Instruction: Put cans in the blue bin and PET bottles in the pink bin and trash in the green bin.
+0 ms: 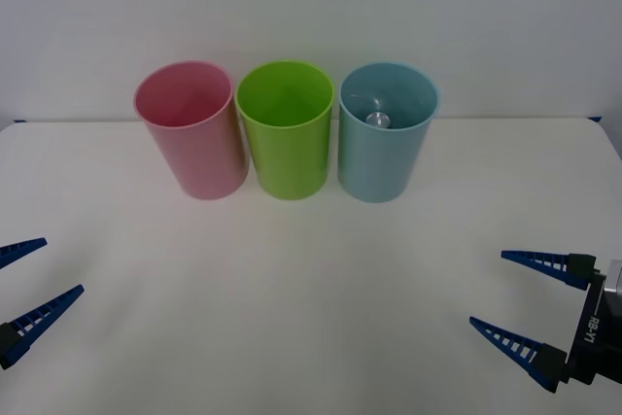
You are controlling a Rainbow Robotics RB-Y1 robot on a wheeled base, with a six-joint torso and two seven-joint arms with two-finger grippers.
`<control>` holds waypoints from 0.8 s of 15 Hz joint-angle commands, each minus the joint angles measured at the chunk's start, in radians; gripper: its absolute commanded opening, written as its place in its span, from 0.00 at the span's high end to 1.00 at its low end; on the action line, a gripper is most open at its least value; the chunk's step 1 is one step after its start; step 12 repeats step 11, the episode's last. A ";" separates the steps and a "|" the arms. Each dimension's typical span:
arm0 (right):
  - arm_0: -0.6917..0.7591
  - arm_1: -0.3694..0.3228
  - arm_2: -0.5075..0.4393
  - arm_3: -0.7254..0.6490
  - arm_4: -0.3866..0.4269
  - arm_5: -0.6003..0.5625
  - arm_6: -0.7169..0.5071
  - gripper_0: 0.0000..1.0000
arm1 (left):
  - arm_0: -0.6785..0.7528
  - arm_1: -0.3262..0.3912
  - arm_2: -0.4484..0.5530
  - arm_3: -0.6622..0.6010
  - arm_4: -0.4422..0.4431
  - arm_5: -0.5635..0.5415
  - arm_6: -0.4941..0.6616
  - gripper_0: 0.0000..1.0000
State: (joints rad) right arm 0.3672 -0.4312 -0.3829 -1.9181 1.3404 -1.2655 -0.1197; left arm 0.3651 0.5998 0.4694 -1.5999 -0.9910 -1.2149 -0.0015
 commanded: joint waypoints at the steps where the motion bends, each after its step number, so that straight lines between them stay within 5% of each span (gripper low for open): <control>1: 0.065 0.000 -0.004 0.007 -0.024 -0.005 0.081 0.00 | 0.000 0.000 0.000 0.000 0.000 0.000 0.000 0.00; 12: 0.104 0.000 -0.001 0.008 -0.037 -0.006 0.107 0.00 | 0.000 0.000 0.000 0.000 0.000 0.000 0.000 0.00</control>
